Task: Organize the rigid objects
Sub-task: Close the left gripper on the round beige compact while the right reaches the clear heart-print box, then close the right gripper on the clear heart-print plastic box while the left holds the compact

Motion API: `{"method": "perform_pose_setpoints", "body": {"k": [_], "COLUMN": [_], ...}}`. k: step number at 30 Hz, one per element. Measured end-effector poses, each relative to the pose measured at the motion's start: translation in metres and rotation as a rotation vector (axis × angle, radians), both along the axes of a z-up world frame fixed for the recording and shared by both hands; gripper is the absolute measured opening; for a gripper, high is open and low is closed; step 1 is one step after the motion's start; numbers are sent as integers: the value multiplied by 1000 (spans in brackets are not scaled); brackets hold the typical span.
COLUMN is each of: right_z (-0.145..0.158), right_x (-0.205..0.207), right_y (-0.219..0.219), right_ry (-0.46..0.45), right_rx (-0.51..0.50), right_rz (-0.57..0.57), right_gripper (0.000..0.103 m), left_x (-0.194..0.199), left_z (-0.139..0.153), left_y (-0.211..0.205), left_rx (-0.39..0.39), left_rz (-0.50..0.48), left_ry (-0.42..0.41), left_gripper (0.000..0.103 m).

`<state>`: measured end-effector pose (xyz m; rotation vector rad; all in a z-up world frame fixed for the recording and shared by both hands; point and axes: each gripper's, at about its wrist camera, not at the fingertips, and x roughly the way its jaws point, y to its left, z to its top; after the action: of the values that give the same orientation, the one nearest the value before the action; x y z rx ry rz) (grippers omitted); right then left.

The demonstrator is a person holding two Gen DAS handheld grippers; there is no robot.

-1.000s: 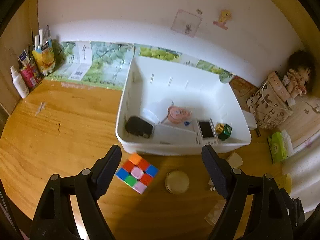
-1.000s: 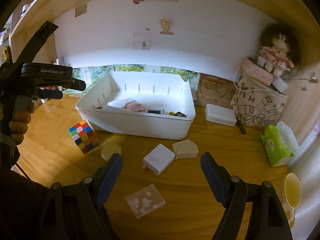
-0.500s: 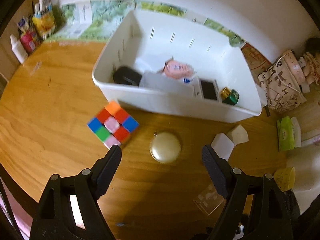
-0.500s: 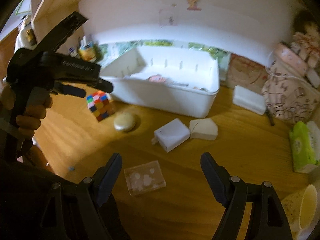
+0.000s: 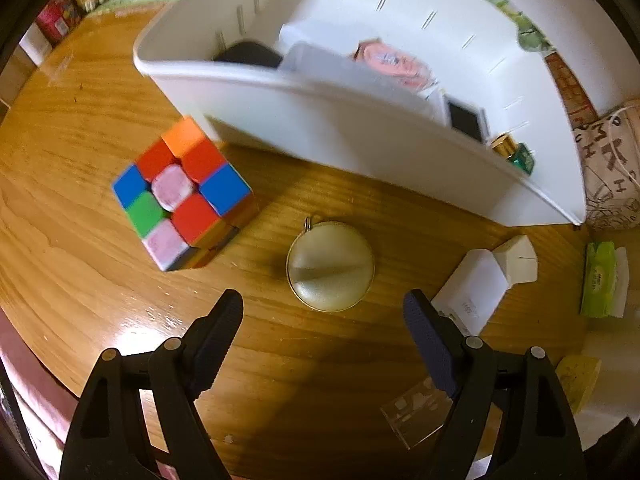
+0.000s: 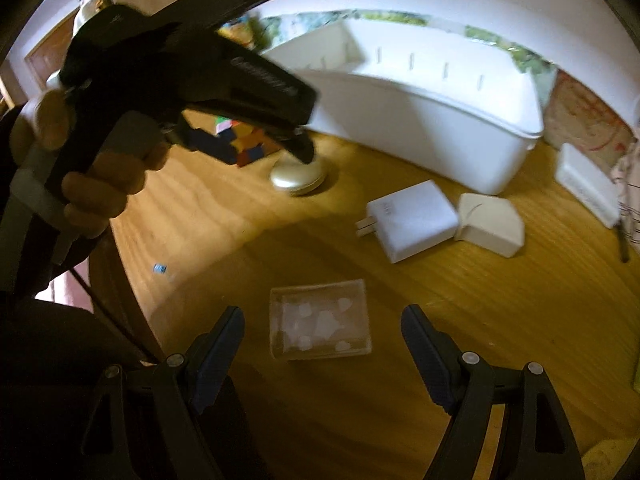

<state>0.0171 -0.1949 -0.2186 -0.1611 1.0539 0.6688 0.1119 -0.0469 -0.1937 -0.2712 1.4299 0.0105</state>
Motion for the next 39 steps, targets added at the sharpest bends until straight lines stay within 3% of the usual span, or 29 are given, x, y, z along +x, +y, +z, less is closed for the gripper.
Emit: {"method": "perform_pose_setpoints", "body": {"k": [15,22,24,30,39], "right_z": [-19,-24,-24,-24,-25], "right_x": [8,8,9,12,16], "right_y": [21,22,21,17,11], "right_ry": [96,119,120,127,140], "right_rx": [-46,-57,-53,-41,-21], "right_rz": [128,159,163,176,205], "right_gripper": [81,80,77,68,62], "left_x": [20,31,33,43,42], "left_z": [-28,-31,-30,-33,-26], "left_y": [-9,-19,-22,-27,-21], "left_rx": [-24,9,23,50,38], "left_rz": [67,70,70,80,74], "left_ry": [75,65,63,49,52], "left_gripper": [84,83,81,60,59]}}
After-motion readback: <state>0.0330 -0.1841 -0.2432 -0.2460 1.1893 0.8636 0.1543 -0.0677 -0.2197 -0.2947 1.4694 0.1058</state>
